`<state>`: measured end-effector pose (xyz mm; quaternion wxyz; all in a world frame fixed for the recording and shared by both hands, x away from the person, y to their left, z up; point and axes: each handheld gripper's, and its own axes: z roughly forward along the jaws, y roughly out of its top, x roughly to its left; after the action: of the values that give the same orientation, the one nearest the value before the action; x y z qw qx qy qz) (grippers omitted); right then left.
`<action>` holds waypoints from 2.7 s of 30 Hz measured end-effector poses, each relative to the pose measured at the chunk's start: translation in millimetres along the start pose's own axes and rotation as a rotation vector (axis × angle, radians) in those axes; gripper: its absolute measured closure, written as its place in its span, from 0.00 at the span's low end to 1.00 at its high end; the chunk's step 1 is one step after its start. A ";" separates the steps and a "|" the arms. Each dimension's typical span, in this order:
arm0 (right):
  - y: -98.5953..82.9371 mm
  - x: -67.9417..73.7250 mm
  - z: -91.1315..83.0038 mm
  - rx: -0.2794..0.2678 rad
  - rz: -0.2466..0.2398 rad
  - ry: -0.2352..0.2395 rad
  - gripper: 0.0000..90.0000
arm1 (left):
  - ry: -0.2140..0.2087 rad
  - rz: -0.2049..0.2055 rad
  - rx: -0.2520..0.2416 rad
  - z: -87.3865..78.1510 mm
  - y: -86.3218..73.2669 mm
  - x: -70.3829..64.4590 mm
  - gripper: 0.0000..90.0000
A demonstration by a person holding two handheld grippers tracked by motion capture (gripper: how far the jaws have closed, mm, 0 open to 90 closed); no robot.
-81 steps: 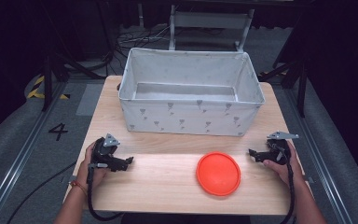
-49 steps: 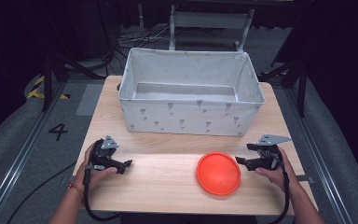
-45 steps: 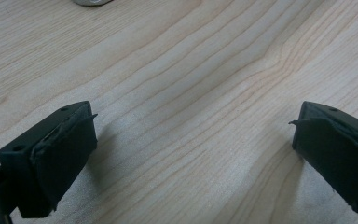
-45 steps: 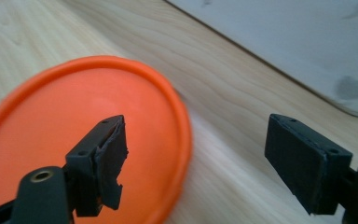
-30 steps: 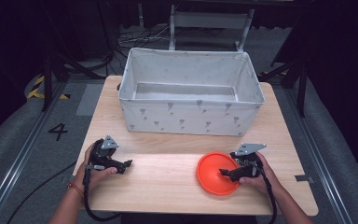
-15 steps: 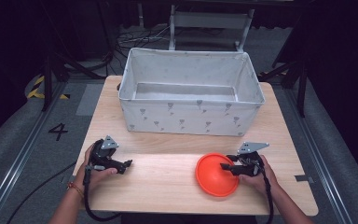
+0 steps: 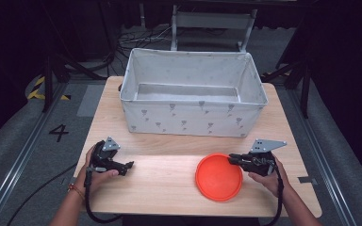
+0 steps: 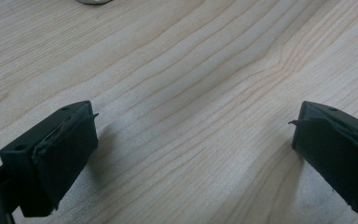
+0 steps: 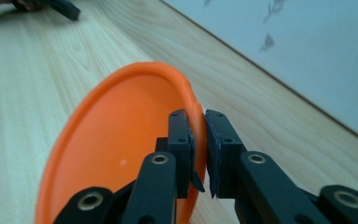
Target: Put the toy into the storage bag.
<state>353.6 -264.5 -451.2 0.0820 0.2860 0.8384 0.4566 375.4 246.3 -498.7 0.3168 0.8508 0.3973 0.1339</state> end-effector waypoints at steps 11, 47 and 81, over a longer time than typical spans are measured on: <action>29.5 26.5 -20.1 0.004 -0.174 -0.047 0.91 | 0.010 0.007 -0.007 0.2 -0.1 -0.2 0.00; 119.2 33.3 -96.9 0.018 -0.298 -0.084 0.91 | 0.012 0.000 -0.008 0.1 -0.3 -0.7 0.01; 248.7 19.9 -155.6 -0.082 -0.333 -0.260 0.91 | 0.017 0.003 -0.006 -0.3 -0.2 -0.7 0.01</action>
<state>375.9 -261.0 -158.0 0.2753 0.1964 0.8373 0.4296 374.6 246.0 -498.6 0.3158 0.8493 0.3983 0.1426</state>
